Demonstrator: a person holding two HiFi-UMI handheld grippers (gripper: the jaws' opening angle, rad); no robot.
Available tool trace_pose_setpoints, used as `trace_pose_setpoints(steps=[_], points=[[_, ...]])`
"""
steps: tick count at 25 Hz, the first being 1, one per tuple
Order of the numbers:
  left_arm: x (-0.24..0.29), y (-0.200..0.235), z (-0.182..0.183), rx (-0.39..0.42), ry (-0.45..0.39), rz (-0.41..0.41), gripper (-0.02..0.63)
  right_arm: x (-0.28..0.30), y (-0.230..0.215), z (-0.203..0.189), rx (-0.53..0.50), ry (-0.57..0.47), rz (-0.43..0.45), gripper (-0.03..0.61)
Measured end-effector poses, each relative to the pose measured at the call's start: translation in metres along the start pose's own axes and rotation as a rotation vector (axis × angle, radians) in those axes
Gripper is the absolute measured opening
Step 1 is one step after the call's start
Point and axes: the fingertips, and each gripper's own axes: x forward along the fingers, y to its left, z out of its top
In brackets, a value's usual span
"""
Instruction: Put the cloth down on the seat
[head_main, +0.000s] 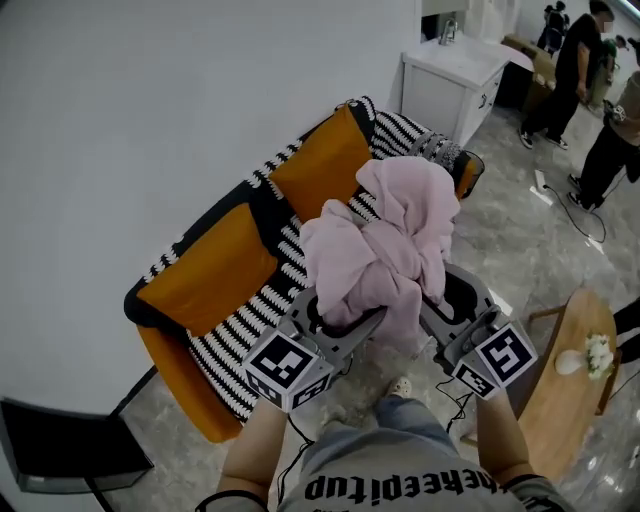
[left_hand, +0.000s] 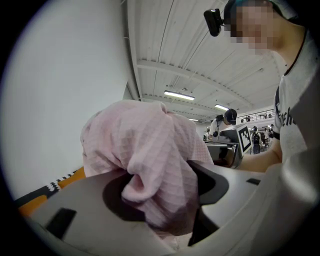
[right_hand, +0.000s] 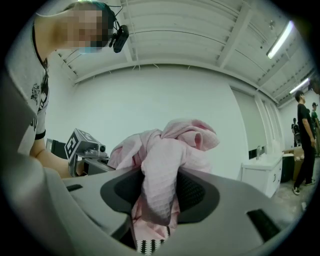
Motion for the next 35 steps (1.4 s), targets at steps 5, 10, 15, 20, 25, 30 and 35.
trace_pose_setpoints(steps=[5, 10, 15, 20, 25, 30, 35], points=[[0.023, 0.006, -0.010, 0.005, -0.004, 0.034, 0.267, 0.002, -0.023, -0.014, -0.008, -0.007, 0.032, 0.184], [0.065, 0.008, 0.001, 0.002, 0.004, 0.069, 0.267, -0.002, -0.067, -0.010, 0.003, -0.011, 0.064, 0.184], [0.100, 0.006, 0.007, -0.016, 0.003, 0.102, 0.267, -0.007, -0.103, -0.009, 0.012, -0.009, 0.089, 0.183], [0.107, 0.014, 0.000, -0.023, 0.024, 0.118, 0.267, 0.000, -0.111, -0.019, 0.032, -0.007, 0.110, 0.183], [0.111, 0.030, -0.005, -0.049, 0.033, 0.134, 0.267, 0.016, -0.117, -0.025, 0.042, 0.008, 0.125, 0.181], [0.118, 0.049, -0.008, -0.053, 0.032, 0.125, 0.267, 0.033, -0.127, -0.030, 0.037, 0.019, 0.120, 0.182], [0.122, 0.073, 0.003, -0.054, 0.029, 0.113, 0.267, 0.056, -0.137, -0.021, 0.031, 0.023, 0.110, 0.181]])
